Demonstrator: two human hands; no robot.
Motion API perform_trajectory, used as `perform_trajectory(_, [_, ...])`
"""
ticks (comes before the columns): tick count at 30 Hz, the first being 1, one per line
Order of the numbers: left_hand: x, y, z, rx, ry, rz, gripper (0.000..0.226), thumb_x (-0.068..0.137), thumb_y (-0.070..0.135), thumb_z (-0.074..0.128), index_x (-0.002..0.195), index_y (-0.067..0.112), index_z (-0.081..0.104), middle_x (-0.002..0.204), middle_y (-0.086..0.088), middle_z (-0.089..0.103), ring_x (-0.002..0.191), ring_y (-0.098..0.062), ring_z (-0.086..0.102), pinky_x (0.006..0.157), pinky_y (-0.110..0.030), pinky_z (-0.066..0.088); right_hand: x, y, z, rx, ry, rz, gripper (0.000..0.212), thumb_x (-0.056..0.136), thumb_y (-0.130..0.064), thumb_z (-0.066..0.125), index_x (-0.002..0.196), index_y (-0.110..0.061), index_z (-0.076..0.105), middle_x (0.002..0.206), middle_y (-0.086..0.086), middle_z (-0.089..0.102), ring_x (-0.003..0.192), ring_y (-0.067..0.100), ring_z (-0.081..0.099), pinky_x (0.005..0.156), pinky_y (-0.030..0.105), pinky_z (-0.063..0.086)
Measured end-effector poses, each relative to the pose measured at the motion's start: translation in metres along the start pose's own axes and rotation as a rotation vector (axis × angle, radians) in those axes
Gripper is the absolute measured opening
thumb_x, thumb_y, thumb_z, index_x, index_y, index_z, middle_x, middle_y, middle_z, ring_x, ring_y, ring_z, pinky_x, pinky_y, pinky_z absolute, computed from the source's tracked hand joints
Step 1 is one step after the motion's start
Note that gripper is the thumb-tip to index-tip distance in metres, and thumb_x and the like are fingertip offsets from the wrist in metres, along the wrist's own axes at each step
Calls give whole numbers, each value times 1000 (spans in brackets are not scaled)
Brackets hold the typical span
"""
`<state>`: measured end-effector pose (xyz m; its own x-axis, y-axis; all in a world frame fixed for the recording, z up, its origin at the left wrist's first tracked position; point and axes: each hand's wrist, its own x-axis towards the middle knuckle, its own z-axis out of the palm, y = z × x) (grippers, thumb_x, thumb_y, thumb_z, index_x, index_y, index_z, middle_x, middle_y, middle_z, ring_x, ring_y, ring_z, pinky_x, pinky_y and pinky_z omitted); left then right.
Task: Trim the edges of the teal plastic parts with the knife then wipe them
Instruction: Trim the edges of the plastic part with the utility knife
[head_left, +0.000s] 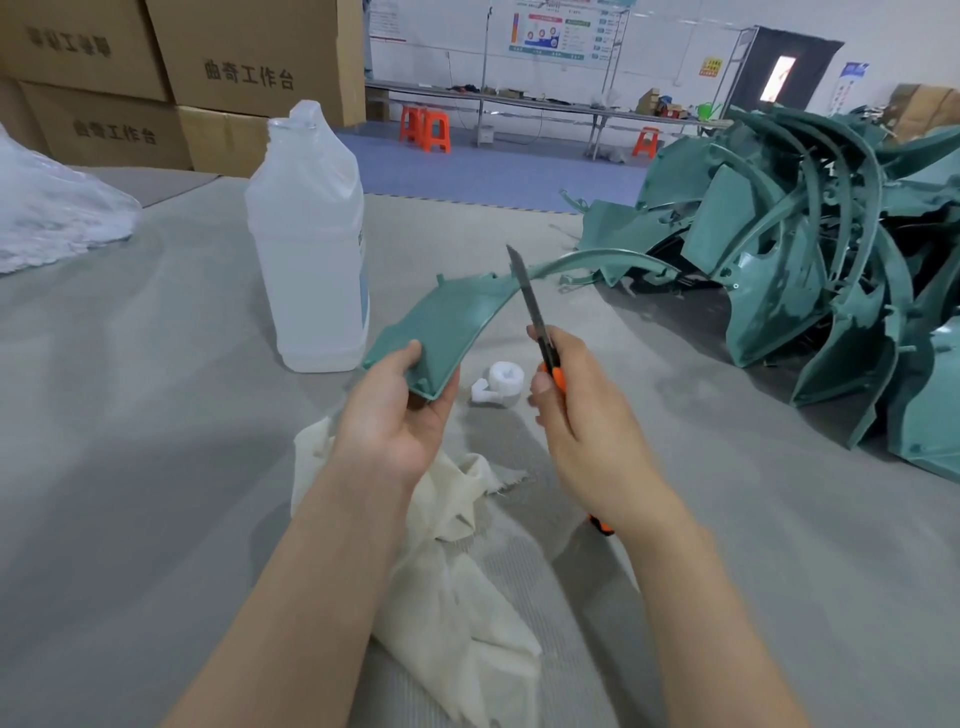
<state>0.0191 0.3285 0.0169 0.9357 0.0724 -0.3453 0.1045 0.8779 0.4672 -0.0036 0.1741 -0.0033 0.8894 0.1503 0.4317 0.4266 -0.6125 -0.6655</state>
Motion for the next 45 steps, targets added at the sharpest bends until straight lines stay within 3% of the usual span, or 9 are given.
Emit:
perform_trajectory(5, [3,-1,-1,-23,-36,29,25,97,3,47,121,1,54,101,-11,65,87,-19,63,69,-22,55,-3,-8,15,34,115,-49,47,98,-50,28,129,-24,53,95,-13,62,89,4,60,77,20,44])
perform_trajectory(9, [5,-2,-2,-40,-43,25,22,98,3,45,119,1,54,95,-10,64,79,-16,62,60,-20,57,-5,-7,25,-59,77,-65,38,98,-43,37,118,-20,59,102,-4,66,94,14,60,80,30,45])
perform_trajectory(14, [5,-2,-2,-20,-22,25,25,98,2,44,121,-1,55,103,-11,63,77,-15,62,62,-21,57,-5,-4,28,-37,66,-103,27,96,-40,46,108,-20,61,91,-5,59,80,10,52,72,23,41])
perform_trajectory(20, [6,-3,-4,6,15,0,32,96,5,49,127,0,55,125,-14,60,108,-23,60,102,-36,46,-6,-6,30,-35,74,-126,32,91,-48,51,98,-21,66,80,-13,58,73,11,55,70,31,47])
perform_trajectory(23, [6,-3,-4,-19,30,-15,29,96,5,50,124,0,55,132,-13,56,112,-20,57,107,-37,42,-6,-6,30,-50,97,-139,30,90,-45,55,96,-19,67,75,-15,54,69,11,54,68,34,48])
perform_trajectory(29, [3,-4,-1,10,-1,-14,11,95,3,50,104,4,57,125,-13,60,101,-20,58,99,-28,47,-5,-7,31,-55,139,-143,33,91,-46,53,96,-17,66,77,-9,58,69,14,53,67,38,49])
perform_trajectory(33, [0,-5,1,30,-61,-20,11,95,2,49,101,1,58,106,-11,62,89,-18,61,75,-21,54,-5,-6,30,-45,176,-129,36,90,-47,52,98,-15,67,79,-2,61,70,19,57,68,42,49])
perform_trajectory(39, [-3,-9,2,30,-39,-50,31,98,1,45,127,-7,51,110,-16,62,84,-19,63,65,-23,57,-1,-1,26,-42,261,-106,33,90,-46,54,90,-14,66,68,-10,52,63,12,47,62,37,44])
perform_trajectory(45, [-6,-14,5,83,-33,-76,32,97,2,47,128,-7,51,125,-19,62,111,-27,61,69,-27,56,2,9,15,7,343,-7,25,89,-47,54,85,-25,64,59,-15,45,60,5,45,59,25,36])
